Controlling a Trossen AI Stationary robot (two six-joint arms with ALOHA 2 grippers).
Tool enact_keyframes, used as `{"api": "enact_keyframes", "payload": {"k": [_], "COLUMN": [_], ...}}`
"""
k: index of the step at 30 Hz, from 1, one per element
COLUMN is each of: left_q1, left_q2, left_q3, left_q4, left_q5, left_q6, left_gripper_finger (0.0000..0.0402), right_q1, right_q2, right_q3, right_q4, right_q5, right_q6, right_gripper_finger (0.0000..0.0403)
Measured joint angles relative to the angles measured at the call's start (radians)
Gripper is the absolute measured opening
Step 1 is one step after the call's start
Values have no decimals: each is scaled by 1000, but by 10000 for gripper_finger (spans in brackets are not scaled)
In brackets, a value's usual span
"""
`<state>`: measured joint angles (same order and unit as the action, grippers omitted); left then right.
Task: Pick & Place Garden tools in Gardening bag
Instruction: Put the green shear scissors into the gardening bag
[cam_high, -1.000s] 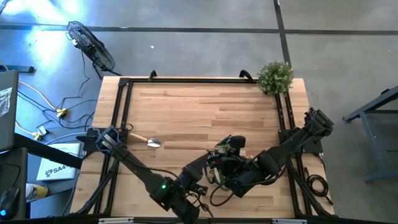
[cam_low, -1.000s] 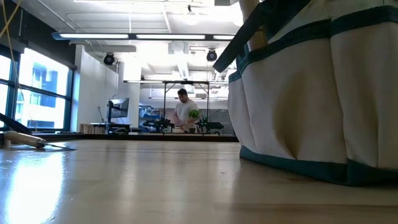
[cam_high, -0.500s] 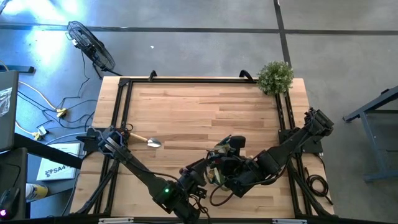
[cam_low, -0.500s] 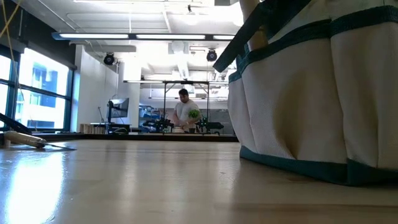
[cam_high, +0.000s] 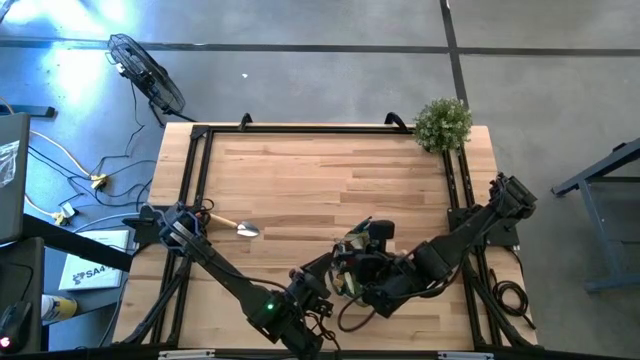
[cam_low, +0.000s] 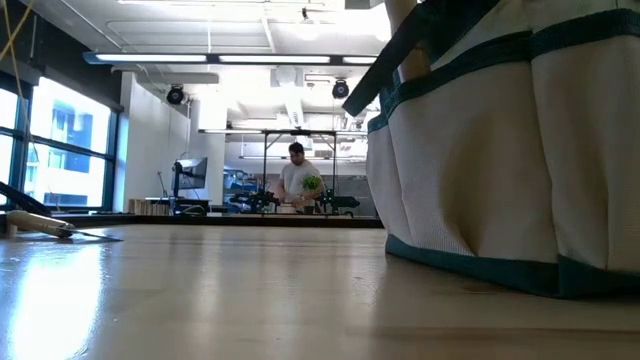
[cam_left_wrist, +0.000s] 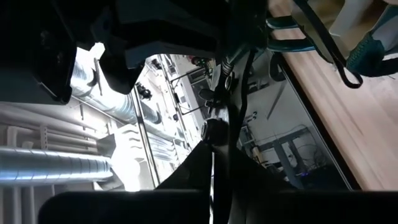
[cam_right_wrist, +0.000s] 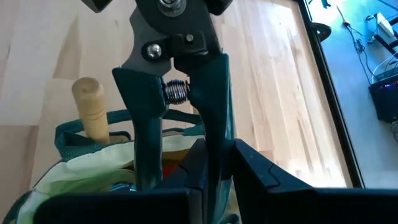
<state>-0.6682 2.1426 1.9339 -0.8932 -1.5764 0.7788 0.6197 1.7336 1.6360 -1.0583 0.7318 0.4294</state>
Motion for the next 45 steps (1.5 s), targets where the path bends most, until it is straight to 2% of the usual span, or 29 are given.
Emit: {"api": "enact_keyframes", "payload": {"k": [6,16,21,28,37,45], "left_q1": [0,3,0,0,0,-1], "left_q2": [0,0,0,0,0,0], "left_q3": [0,-1,-1,2,1,0], "left_q4": [31,114,129,136,135,132], "left_q5": [8,12,0,-7,18,14], "left_q6": [3,-25,-28,-27,-31,-69], "left_gripper_finger": [6,1,1,1,1,1], "right_q1": [-1,-5,6,56,127,199], "right_q2": [0,0,0,0,0,0], "right_q3": [0,1,1,-1,-1,1], "right_q4": [3,32,74,81,78,10], "right_q5": [-29,-17,31,167,178,260], "right_q6": [13,-7,-73,-150,-135,-143], "right_gripper_finger": [36,86,95,111,132,167]}}
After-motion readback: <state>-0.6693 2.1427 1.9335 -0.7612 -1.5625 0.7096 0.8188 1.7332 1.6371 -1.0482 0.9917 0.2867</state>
